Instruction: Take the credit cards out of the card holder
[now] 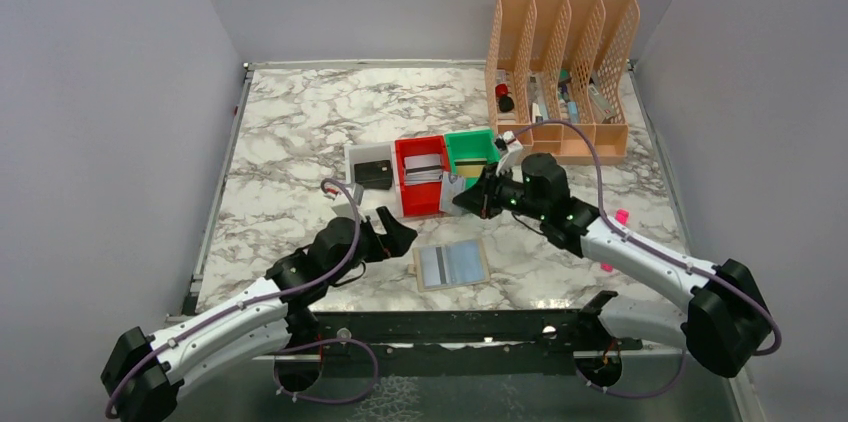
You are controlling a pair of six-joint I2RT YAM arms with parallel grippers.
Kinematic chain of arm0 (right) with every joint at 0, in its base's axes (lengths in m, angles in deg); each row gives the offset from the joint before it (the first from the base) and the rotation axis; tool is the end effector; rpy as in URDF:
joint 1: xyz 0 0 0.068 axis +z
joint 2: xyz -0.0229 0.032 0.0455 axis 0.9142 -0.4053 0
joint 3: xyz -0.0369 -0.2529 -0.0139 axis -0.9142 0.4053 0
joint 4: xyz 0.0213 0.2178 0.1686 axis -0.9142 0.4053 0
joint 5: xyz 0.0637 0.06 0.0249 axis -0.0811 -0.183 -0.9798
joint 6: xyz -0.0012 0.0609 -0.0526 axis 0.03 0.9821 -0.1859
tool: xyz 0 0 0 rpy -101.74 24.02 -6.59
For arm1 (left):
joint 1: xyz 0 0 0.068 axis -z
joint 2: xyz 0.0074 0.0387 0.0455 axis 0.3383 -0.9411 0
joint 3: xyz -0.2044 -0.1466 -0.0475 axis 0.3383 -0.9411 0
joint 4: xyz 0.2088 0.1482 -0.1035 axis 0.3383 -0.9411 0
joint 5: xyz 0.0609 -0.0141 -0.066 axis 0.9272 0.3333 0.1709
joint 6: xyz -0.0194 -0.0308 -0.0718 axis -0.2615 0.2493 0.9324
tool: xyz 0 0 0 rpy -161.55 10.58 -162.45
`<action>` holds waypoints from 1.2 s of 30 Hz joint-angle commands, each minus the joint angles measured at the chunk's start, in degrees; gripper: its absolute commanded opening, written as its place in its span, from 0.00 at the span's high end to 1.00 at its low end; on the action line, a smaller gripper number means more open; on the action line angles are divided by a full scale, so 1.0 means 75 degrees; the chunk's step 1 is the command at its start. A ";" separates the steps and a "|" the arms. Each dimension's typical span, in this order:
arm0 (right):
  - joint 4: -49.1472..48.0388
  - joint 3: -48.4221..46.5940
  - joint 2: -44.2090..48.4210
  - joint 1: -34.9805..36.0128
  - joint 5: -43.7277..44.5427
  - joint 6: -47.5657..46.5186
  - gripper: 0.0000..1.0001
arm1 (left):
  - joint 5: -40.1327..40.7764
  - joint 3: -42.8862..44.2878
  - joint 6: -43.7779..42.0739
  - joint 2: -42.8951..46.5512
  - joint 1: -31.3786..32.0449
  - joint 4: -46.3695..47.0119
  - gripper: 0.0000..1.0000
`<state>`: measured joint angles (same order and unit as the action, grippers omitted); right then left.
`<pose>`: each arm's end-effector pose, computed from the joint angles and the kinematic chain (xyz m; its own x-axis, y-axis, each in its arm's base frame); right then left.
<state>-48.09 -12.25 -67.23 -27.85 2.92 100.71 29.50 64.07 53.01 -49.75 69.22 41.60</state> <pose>0.2232 0.2045 0.2175 -0.6371 0.1159 -0.7620 -0.5820 0.5759 0.5742 0.1541 -0.1601 0.1697 -0.6621 -0.3960 -0.6363 0.1969 0.7272 -0.6575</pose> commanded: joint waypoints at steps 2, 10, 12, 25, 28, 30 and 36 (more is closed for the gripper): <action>0.1573 -0.1229 -0.0783 0.0193 0.1331 -0.1417 0.99 | 0.1272 0.0357 -0.0380 0.0530 -0.0049 -0.1732 0.01; 0.2435 -0.3204 -0.2288 0.2166 0.5399 -0.3394 0.99 | 0.1837 0.0441 -0.0475 0.0705 -0.0065 -0.2585 0.01; 0.2552 -0.3603 -0.2750 0.2352 0.6044 -0.3756 0.99 | 0.1766 0.0415 -0.0490 0.0715 -0.0064 -0.2629 0.01; 0.2741 -0.5409 -0.5391 0.2636 0.7363 -0.5700 0.99 | 0.1677 0.0167 -0.0275 0.1648 -0.0066 -0.2992 0.01; 0.2509 -0.5760 -0.6034 0.2639 0.7723 -0.6298 0.99 | 0.1750 0.0148 -0.0256 0.1828 -0.0065 -0.3034 0.01; 0.2213 -0.5899 -0.6358 0.2636 0.7920 -0.6795 0.99 | 0.1778 0.0163 -0.0247 0.1888 -0.0066 -0.3077 0.01; 0.1220 -0.5857 -0.6912 0.2619 0.7753 -0.8104 0.99 | 0.1808 0.0139 -0.0243 0.1904 -0.0066 -0.3078 0.01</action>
<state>-32.37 -54.98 -117.21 -8.40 59.07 48.58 41.26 65.78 51.06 -36.02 68.96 18.83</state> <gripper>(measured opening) 0.019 0.987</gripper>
